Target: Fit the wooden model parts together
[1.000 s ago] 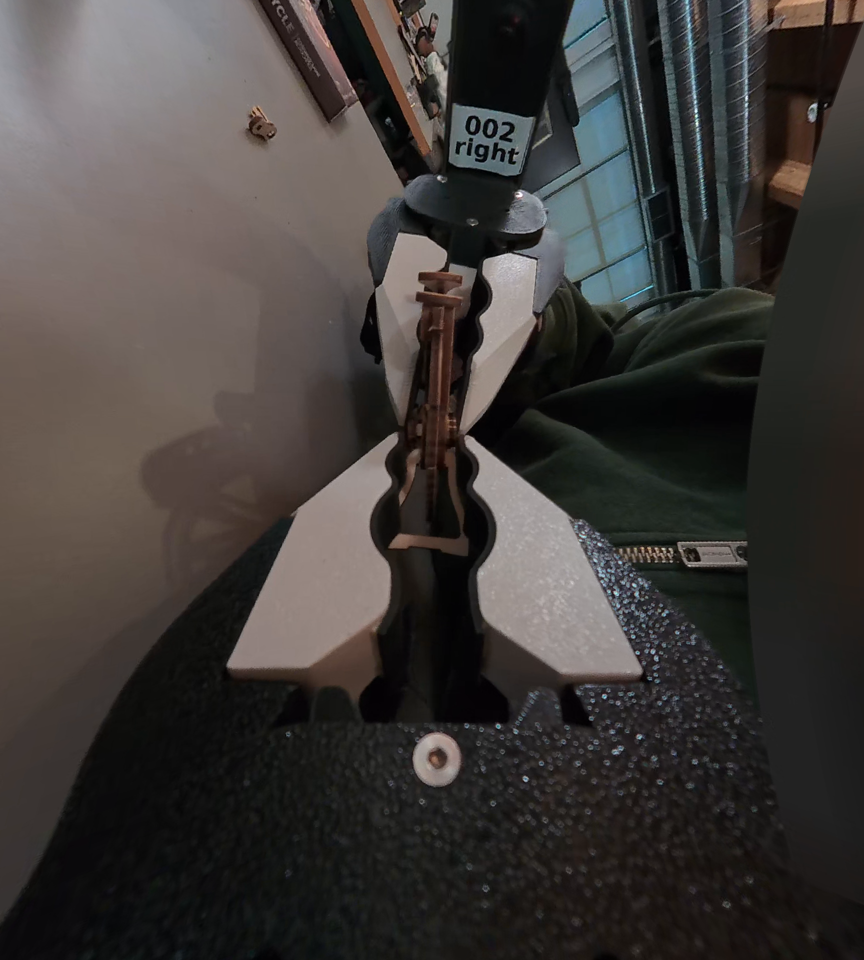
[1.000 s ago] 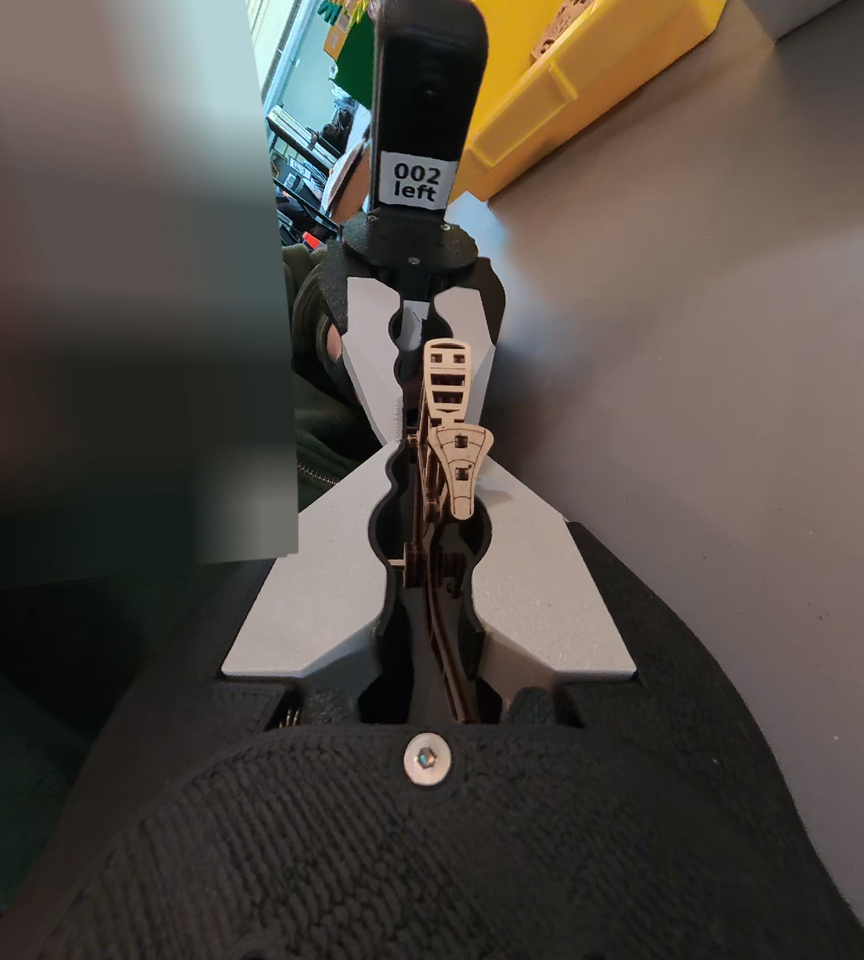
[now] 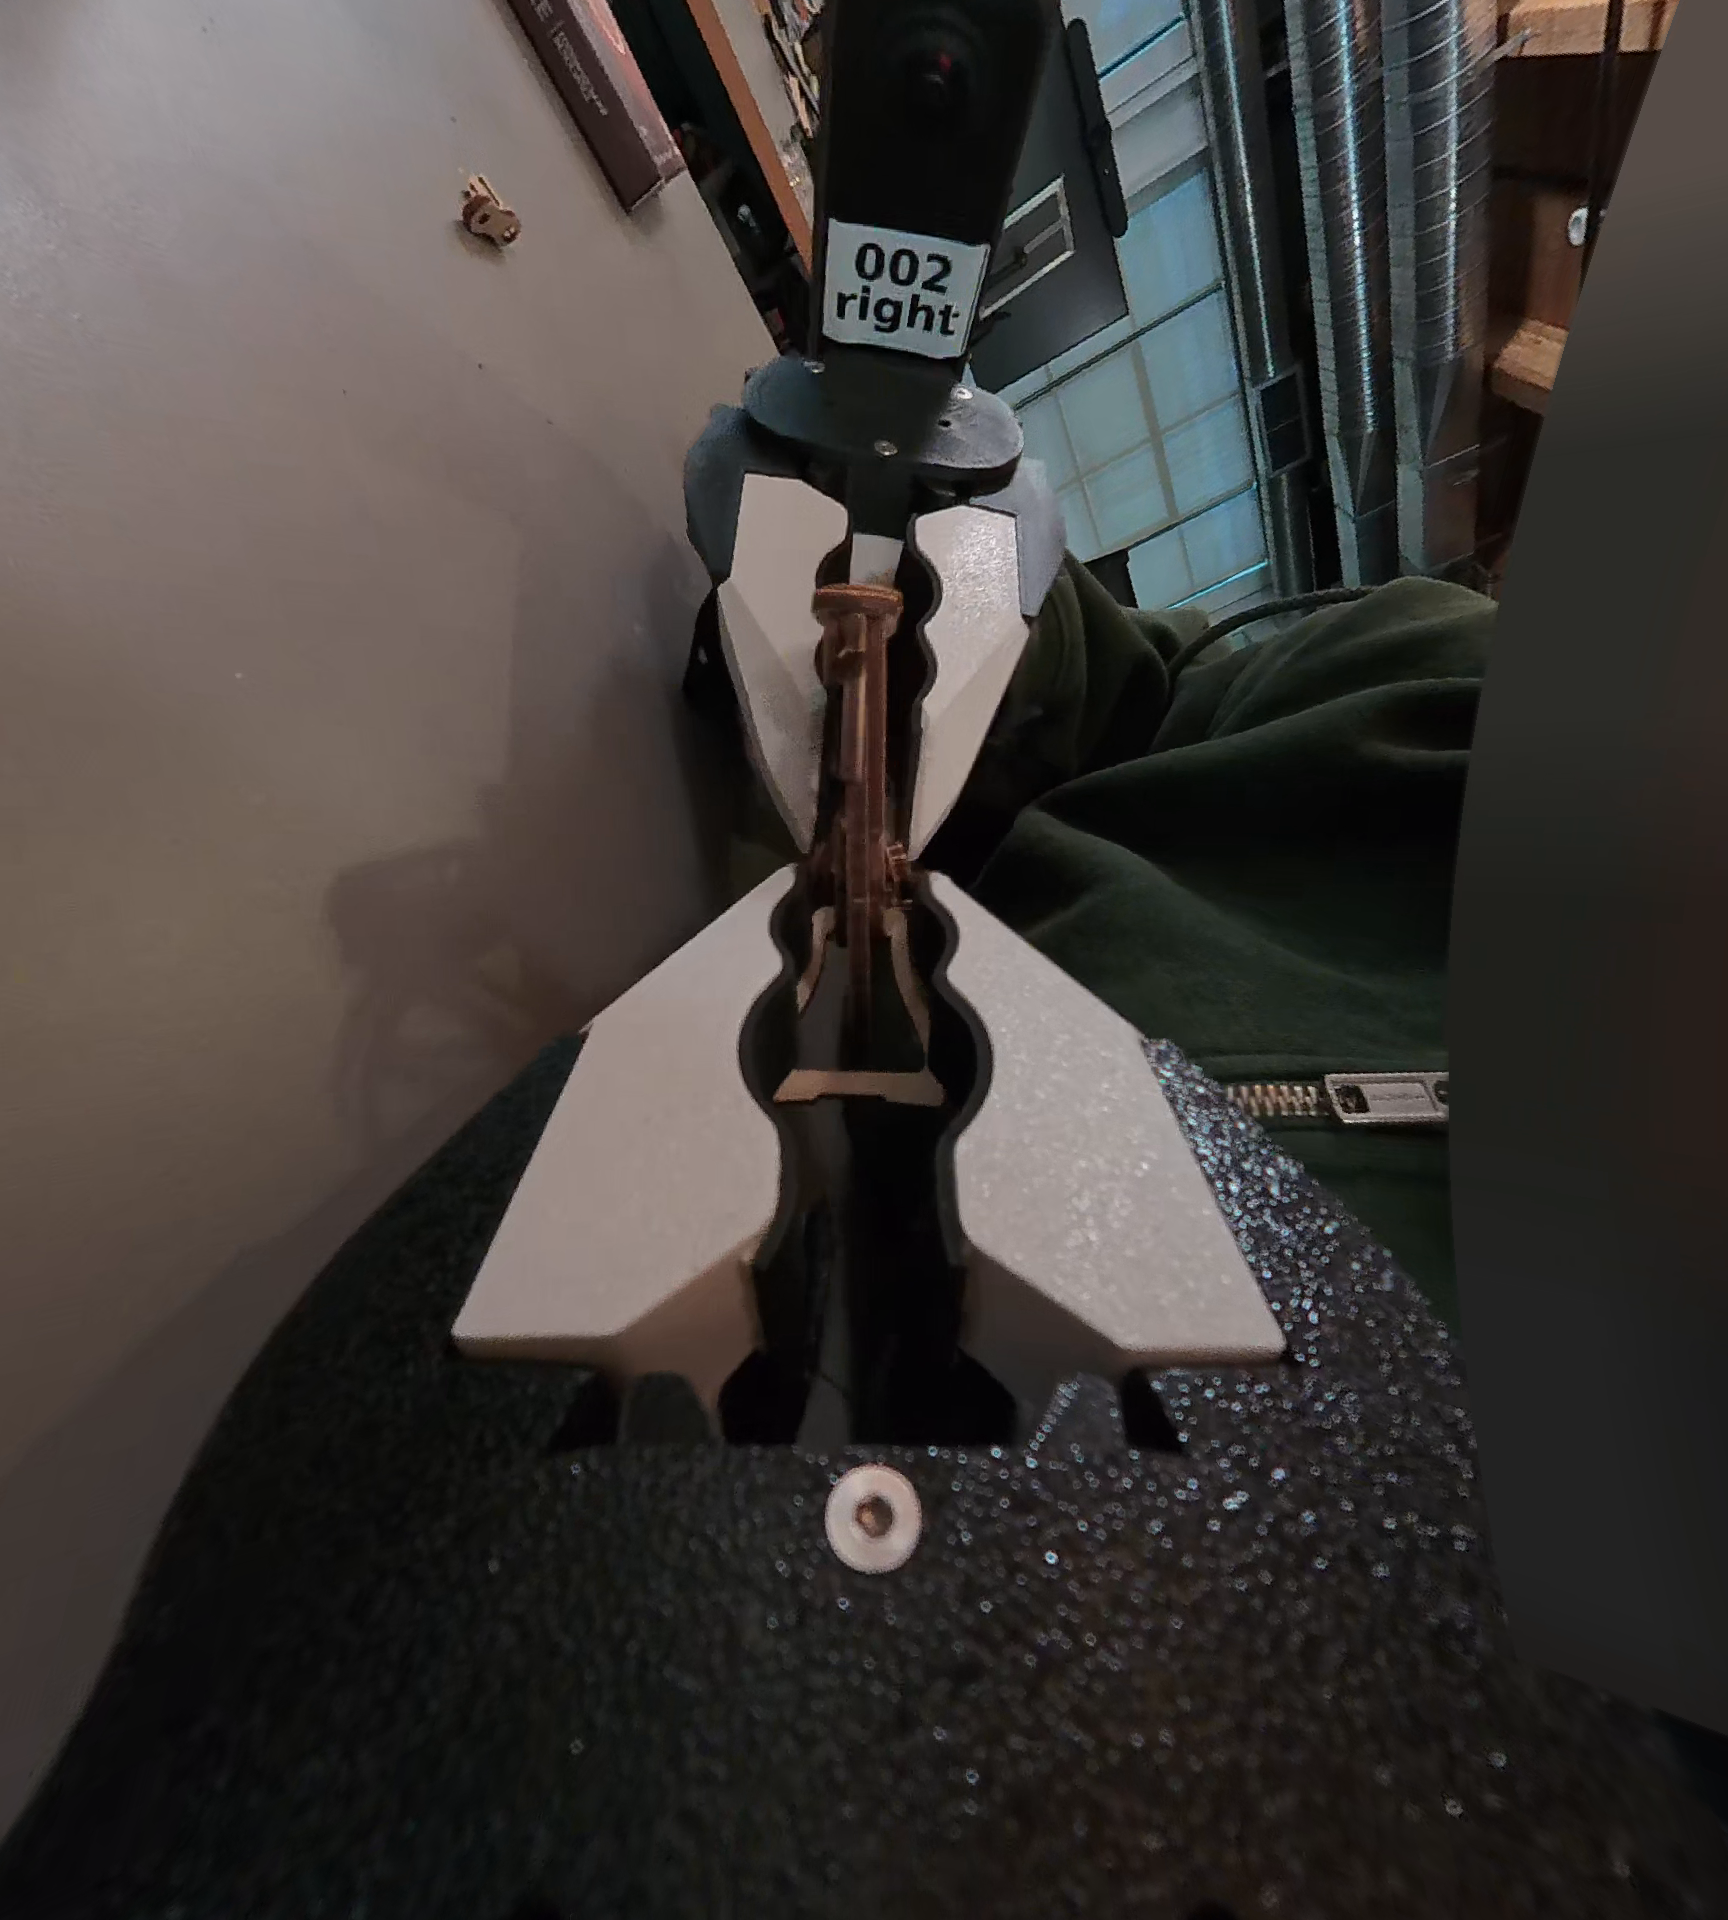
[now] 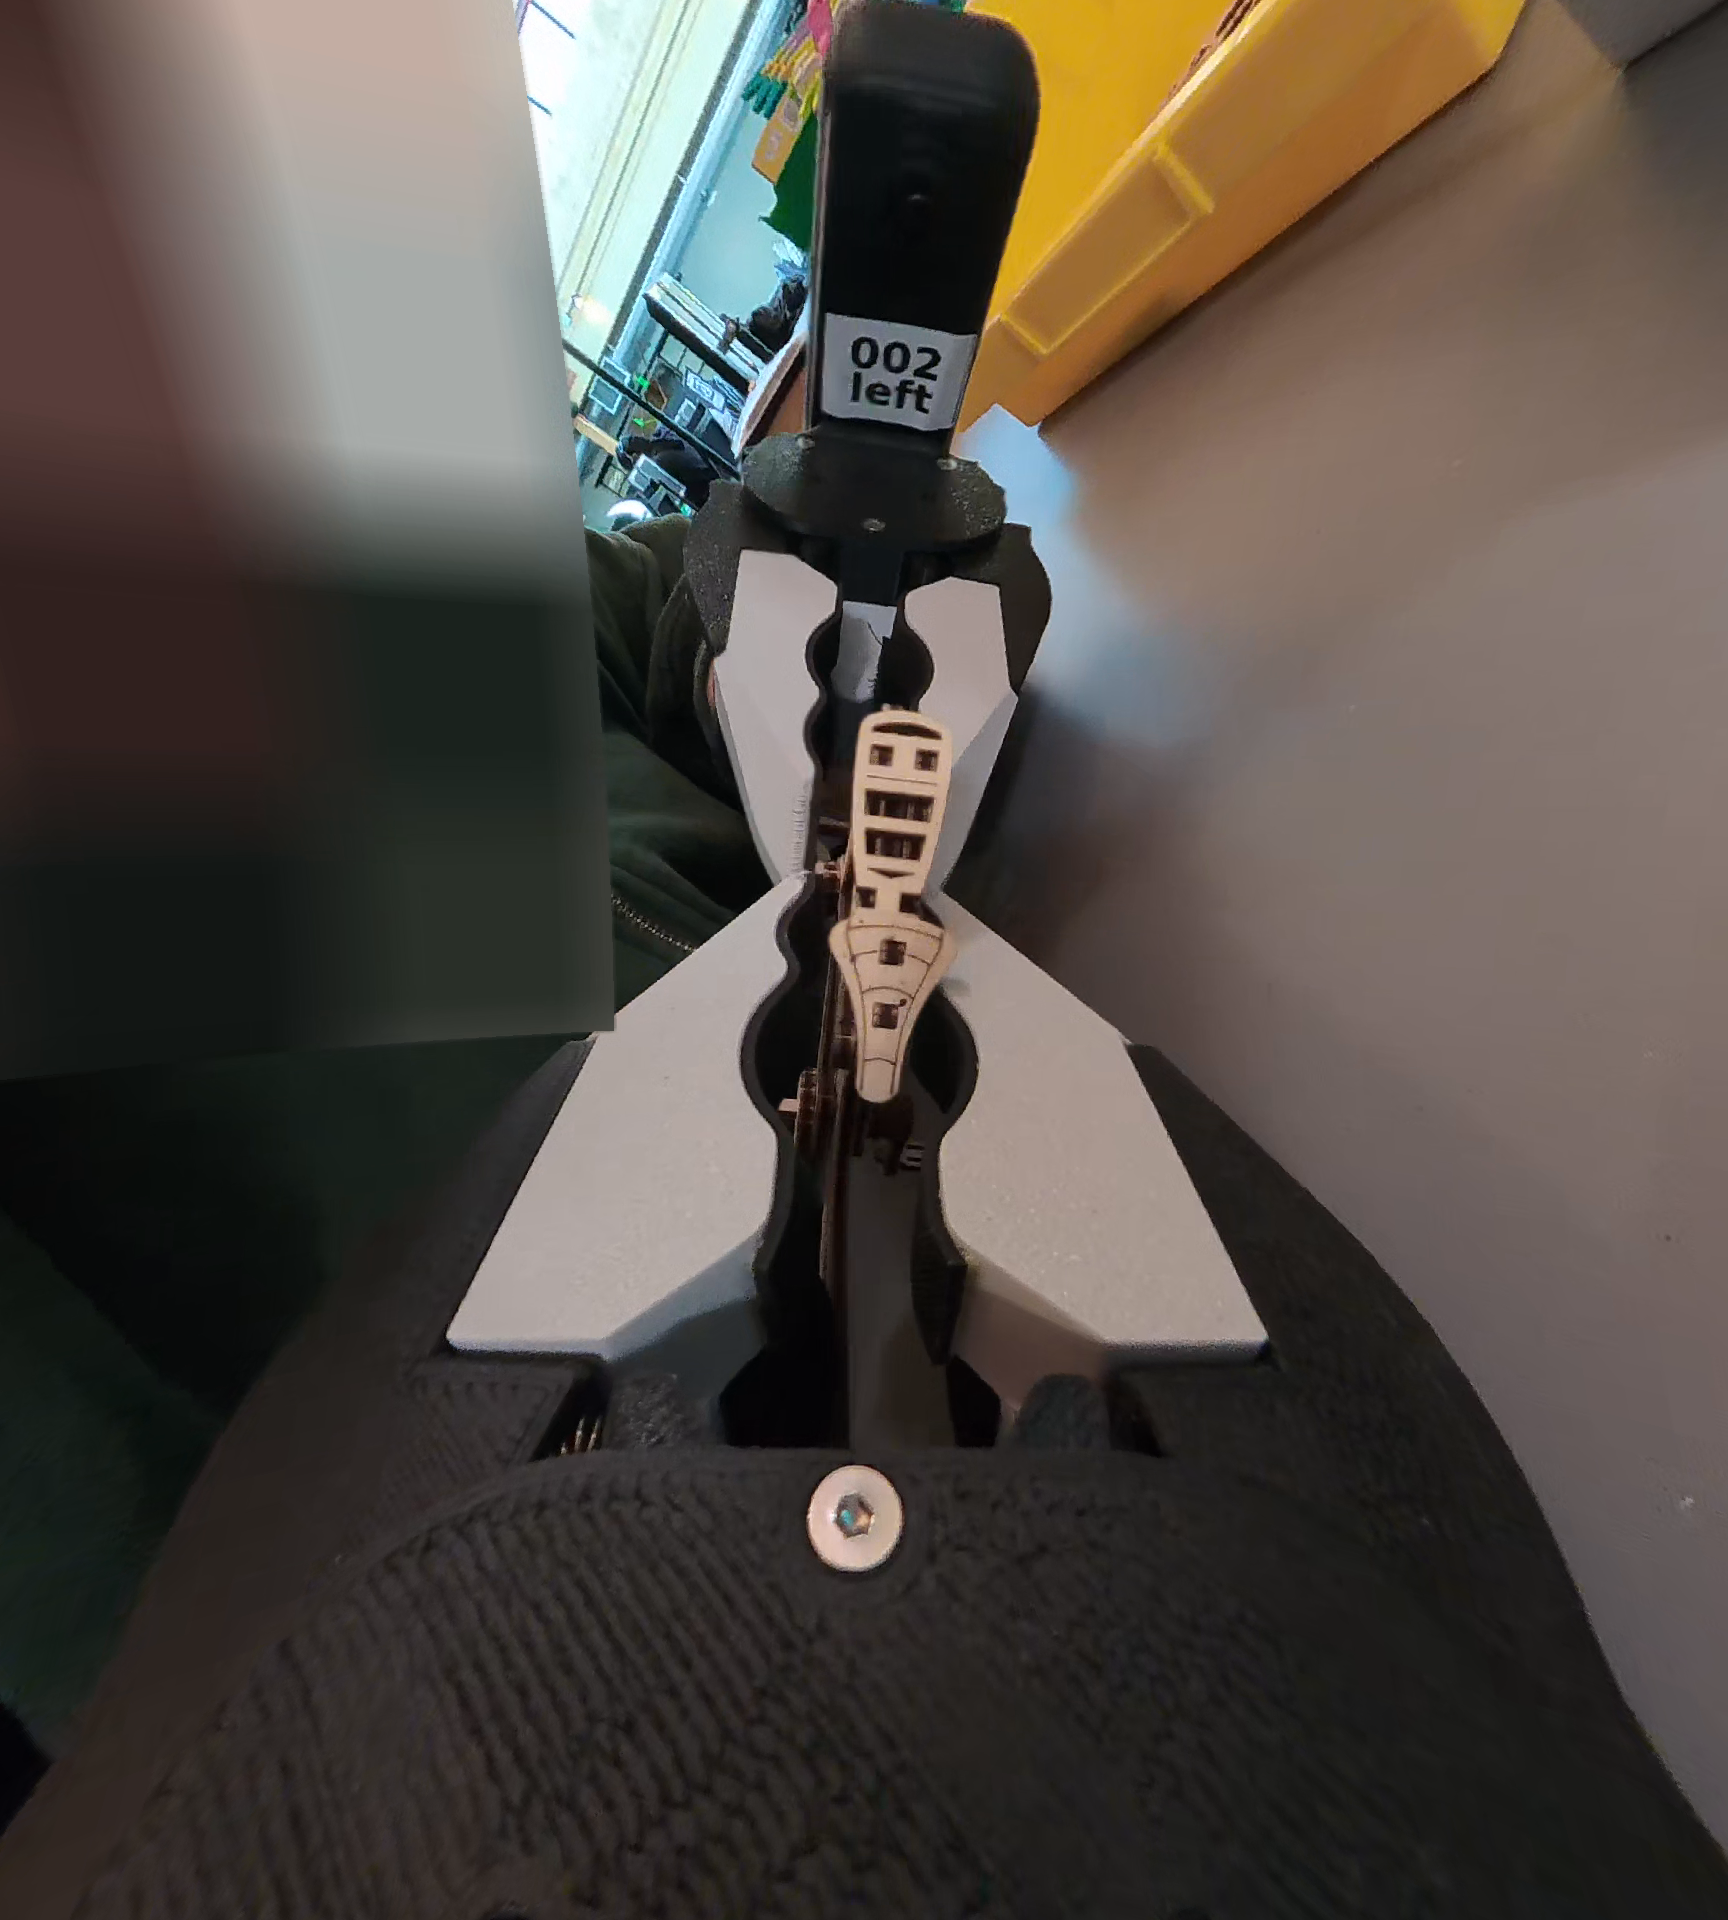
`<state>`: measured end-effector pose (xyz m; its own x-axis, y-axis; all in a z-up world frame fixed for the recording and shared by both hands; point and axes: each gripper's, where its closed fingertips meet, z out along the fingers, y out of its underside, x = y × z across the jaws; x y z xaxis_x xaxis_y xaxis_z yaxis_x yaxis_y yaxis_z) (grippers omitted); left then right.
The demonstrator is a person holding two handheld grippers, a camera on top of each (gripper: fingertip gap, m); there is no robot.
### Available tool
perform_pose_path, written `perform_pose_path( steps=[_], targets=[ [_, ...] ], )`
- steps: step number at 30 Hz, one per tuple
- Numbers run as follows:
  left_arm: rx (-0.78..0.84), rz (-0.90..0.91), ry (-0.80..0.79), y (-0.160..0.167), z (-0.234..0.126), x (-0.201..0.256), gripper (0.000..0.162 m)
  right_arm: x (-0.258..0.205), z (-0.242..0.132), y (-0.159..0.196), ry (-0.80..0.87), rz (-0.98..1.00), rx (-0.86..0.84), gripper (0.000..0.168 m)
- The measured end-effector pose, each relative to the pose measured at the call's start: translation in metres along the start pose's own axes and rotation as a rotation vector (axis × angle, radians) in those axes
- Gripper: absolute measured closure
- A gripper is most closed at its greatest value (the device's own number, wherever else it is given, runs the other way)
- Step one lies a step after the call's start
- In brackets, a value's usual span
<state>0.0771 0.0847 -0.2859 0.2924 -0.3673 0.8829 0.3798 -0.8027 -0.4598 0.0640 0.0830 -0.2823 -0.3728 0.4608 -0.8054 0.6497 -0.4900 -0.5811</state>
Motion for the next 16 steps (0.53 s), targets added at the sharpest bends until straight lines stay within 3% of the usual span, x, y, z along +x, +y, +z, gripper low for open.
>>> perform_pose_path(
  steps=[16],
  targets=[
    [-0.049,0.122,0.004,0.0068,0.0029,0.0081,0.146,-0.0108,-0.0007,0.005,-0.019,-0.117,-0.012,0.153]
  ],
)
